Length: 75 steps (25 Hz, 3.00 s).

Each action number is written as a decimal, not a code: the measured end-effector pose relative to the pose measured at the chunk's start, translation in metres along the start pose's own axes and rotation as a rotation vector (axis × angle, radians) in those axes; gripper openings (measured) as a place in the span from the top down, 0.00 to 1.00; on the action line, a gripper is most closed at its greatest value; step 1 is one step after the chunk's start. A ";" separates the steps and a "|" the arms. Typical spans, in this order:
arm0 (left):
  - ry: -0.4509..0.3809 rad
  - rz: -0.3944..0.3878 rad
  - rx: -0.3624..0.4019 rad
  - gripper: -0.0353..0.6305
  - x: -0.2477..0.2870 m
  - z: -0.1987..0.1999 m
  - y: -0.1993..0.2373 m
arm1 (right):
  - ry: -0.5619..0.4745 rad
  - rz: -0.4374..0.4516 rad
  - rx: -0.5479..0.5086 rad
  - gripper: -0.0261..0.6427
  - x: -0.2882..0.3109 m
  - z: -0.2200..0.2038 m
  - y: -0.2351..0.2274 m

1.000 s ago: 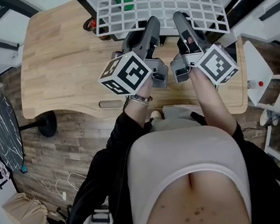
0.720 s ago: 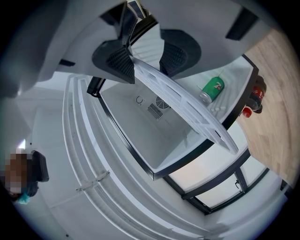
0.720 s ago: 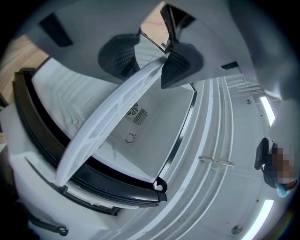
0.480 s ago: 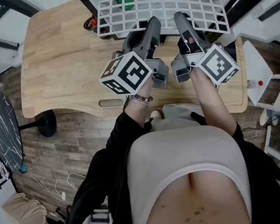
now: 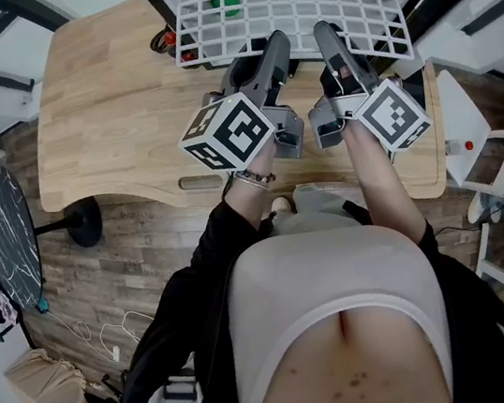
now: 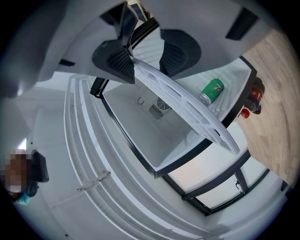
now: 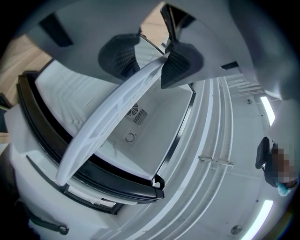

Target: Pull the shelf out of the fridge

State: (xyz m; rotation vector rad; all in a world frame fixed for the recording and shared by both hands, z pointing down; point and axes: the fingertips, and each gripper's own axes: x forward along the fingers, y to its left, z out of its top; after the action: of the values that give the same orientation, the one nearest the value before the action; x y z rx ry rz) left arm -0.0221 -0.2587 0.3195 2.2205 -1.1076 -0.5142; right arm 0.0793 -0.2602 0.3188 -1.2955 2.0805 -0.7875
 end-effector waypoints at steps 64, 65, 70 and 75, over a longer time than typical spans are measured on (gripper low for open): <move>0.049 -0.031 0.043 0.70 -0.086 -0.022 -0.010 | 0.041 -0.038 -0.076 0.73 -0.065 -0.051 0.036; 0.052 -0.032 0.038 0.70 -0.088 -0.024 -0.010 | 0.042 -0.044 -0.088 0.73 -0.068 -0.051 0.036; 0.057 -0.038 0.026 0.70 -0.091 -0.027 -0.010 | 0.046 -0.046 -0.116 0.73 -0.071 -0.053 0.038; 0.057 -0.047 0.018 0.70 -0.097 -0.025 -0.017 | 0.036 -0.042 -0.129 0.73 -0.077 -0.051 0.045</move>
State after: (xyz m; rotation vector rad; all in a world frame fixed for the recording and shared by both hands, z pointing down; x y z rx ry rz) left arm -0.0537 -0.1635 0.3347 2.2676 -1.0368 -0.4592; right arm 0.0456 -0.1636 0.3314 -1.4069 2.1699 -0.7091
